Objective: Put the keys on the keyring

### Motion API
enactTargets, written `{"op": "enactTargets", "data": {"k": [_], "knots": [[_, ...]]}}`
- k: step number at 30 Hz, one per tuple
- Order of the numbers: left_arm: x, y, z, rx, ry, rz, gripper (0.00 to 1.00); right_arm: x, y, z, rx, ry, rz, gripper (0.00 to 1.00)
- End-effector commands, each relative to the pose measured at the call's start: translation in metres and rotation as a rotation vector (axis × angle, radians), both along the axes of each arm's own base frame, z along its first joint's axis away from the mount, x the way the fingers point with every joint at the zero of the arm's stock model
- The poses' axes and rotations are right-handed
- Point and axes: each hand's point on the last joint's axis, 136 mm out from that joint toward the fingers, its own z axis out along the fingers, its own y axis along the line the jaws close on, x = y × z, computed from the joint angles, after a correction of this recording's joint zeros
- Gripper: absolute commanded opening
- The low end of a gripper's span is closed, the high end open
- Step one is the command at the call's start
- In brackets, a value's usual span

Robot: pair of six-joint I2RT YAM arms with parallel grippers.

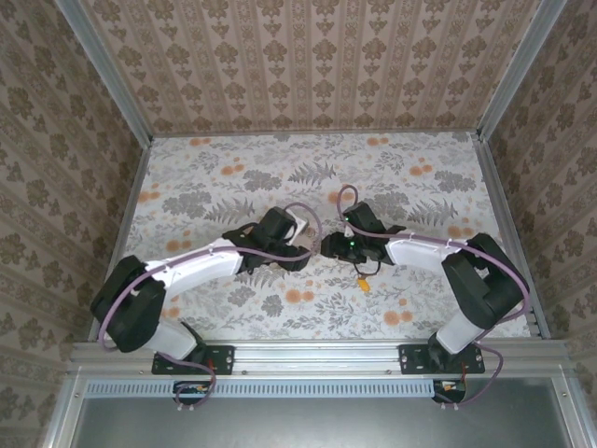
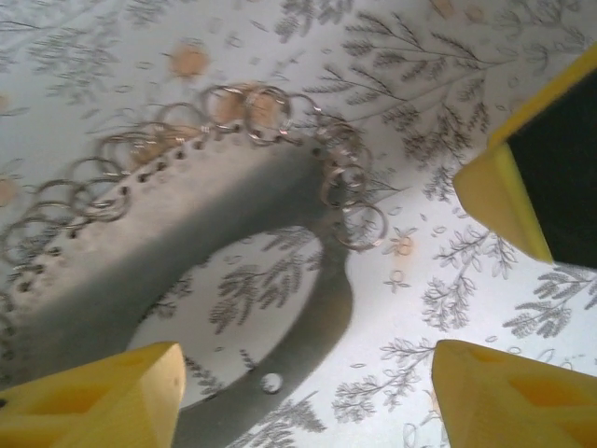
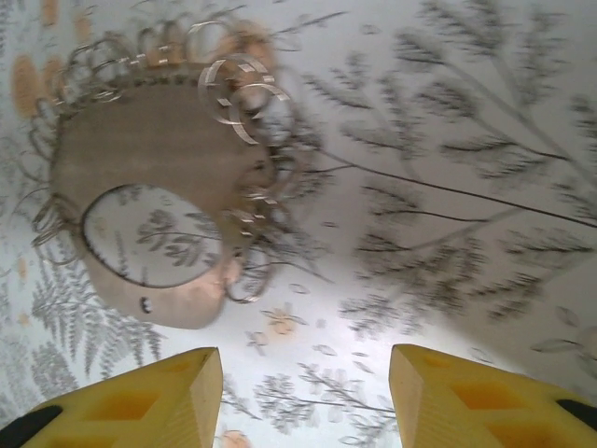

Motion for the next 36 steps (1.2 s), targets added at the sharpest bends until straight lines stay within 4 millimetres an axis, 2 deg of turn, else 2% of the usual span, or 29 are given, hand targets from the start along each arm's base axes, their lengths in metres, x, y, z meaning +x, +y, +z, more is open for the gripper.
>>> {"op": "enactTargets", "data": {"k": [1, 3, 8, 11, 13, 16, 22, 36], "knots": [[-0.006, -0.008, -0.007, 0.124, -0.024, -0.118, 0.62, 0.002, -0.018, 0.009, -0.012, -0.028, -0.046, 0.54], [-0.006, -0.016, -0.012, 0.158, -0.023, -0.15, 0.56, 0.002, -0.03, 0.01, -0.017, -0.031, -0.073, 0.56], [0.002, -0.029, -0.023, 0.23, -0.048, -0.168, 0.48, 0.001, -0.055, 0.017, -0.008, -0.046, -0.131, 0.6], [0.006, -0.035, -0.028, 0.25, -0.046, -0.176, 0.43, -0.001, -0.065, 0.018, -0.014, -0.046, -0.146, 0.64], [0.007, -0.039, -0.031, 0.257, -0.044, -0.182, 0.41, 0.0, -0.069, 0.027, -0.005, -0.07, -0.156, 0.67], [0.008, -0.043, -0.034, 0.267, -0.037, -0.196, 0.37, 0.0, -0.073, 0.028, -0.006, -0.074, -0.162, 0.69], [0.007, -0.047, -0.041, 0.284, -0.029, -0.204, 0.36, 0.002, -0.072, 0.028, 0.0, -0.073, -0.16, 0.71], [0.019, -0.049, -0.052, 0.329, -0.068, -0.193, 0.35, 0.004, -0.069, 0.024, 0.007, -0.064, -0.157, 0.72]]}}
